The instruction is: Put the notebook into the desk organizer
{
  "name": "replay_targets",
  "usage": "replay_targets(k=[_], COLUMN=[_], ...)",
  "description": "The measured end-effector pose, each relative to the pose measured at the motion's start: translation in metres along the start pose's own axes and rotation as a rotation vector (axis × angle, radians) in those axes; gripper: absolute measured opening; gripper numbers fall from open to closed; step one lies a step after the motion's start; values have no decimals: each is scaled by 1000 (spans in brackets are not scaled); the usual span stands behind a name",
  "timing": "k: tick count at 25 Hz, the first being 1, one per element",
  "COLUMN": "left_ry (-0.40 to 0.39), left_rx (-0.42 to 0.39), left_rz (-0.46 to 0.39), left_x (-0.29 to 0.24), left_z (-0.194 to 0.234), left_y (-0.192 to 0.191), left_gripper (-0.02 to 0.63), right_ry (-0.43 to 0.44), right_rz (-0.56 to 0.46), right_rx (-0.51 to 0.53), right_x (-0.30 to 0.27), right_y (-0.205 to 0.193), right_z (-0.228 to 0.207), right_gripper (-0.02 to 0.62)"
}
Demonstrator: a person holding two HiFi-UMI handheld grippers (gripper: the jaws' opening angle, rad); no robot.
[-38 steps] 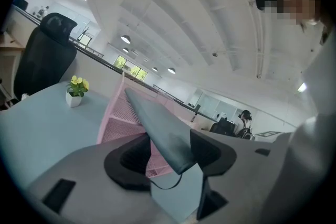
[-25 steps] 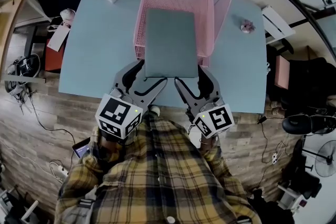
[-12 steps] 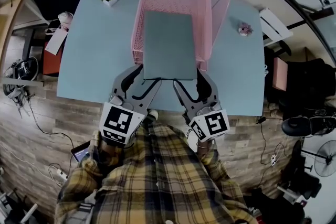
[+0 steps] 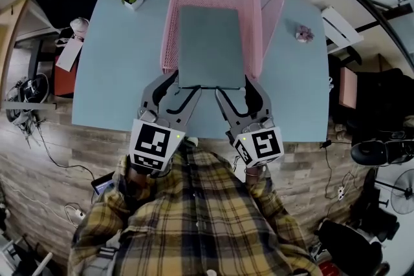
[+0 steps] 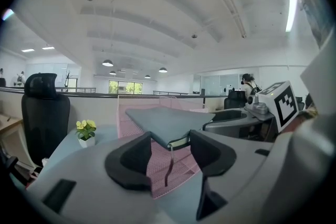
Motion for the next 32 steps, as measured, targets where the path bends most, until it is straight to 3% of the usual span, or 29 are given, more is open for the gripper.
replay_targets(k=[18,32], left_ry=[84,98], left_rx=[-61,-71], left_rz=[16,25], left_x=[-25,-29], left_z=[10,14], left_y=[5,2], left_gripper=[216,213], right_ry=[-131,-145], right_rz=[39,49], right_rx=[97,115], right_x=[-24,-29], right_y=[0,0], right_z=[-6,-7], right_gripper=[265,259])
Point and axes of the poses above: the fingertips, and each gripper's own axes: x backward along the fingers, z to its left, y out of its top, the point moved 5 cm from there along x, backward along the fingers, and after that the axes turned 15 degrees about -z, right-handed, at the moved point
